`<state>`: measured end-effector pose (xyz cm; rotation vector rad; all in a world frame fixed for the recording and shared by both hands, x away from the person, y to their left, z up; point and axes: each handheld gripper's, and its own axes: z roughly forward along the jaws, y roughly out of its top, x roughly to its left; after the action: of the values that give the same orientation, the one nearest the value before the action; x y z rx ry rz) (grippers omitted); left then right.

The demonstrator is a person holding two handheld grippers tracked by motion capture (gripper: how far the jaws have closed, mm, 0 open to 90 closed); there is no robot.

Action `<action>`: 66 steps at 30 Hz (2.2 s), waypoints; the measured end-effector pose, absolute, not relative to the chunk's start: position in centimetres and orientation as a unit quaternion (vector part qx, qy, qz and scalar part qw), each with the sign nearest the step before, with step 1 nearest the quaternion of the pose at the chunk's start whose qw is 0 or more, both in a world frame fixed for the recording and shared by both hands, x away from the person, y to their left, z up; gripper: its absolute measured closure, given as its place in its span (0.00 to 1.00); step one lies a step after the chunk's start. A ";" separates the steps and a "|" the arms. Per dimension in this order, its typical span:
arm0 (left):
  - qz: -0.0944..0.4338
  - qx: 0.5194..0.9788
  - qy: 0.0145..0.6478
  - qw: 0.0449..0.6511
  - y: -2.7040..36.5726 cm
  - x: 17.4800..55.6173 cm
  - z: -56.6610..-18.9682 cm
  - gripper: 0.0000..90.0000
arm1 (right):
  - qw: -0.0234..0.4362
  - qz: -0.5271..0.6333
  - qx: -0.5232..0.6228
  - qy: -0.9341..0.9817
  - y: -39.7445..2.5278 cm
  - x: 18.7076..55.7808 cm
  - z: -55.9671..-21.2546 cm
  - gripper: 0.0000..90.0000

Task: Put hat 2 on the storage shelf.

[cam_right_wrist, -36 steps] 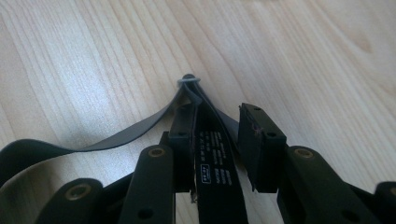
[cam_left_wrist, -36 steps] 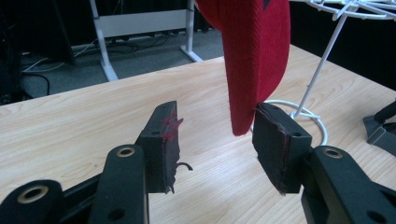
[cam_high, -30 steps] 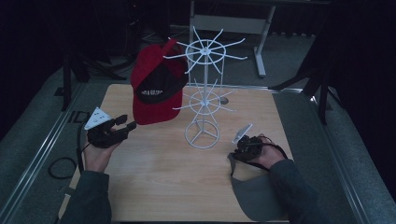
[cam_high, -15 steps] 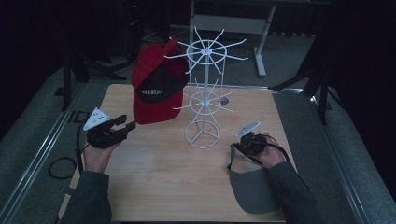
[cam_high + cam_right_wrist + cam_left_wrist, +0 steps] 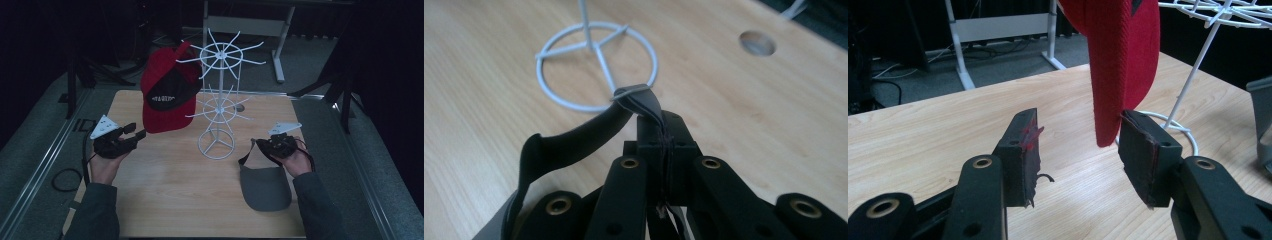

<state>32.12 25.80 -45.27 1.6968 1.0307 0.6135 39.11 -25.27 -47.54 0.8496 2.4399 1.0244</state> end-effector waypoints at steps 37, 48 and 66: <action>0.252 0.708 0.422 0.506 25.4 32.3 -45.1 0.57 | 0.251 0.494 0.288 0.781 -26.4 37.0 -39.6 0.98; 0.250 0.709 0.424 0.506 25.4 32.4 -45.3 0.57 | 0.256 0.512 0.278 0.772 -26.7 36.0 -38.7 0.98; 0.252 0.707 0.422 0.508 25.2 32.4 -45.2 0.57 | 0.254 0.526 0.258 0.769 -26.1 35.5 -37.2 0.98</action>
<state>32.38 25.19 -45.20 1.7049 1.0172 0.6082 35.48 -26.10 -37.23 0.7022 2.0903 1.4279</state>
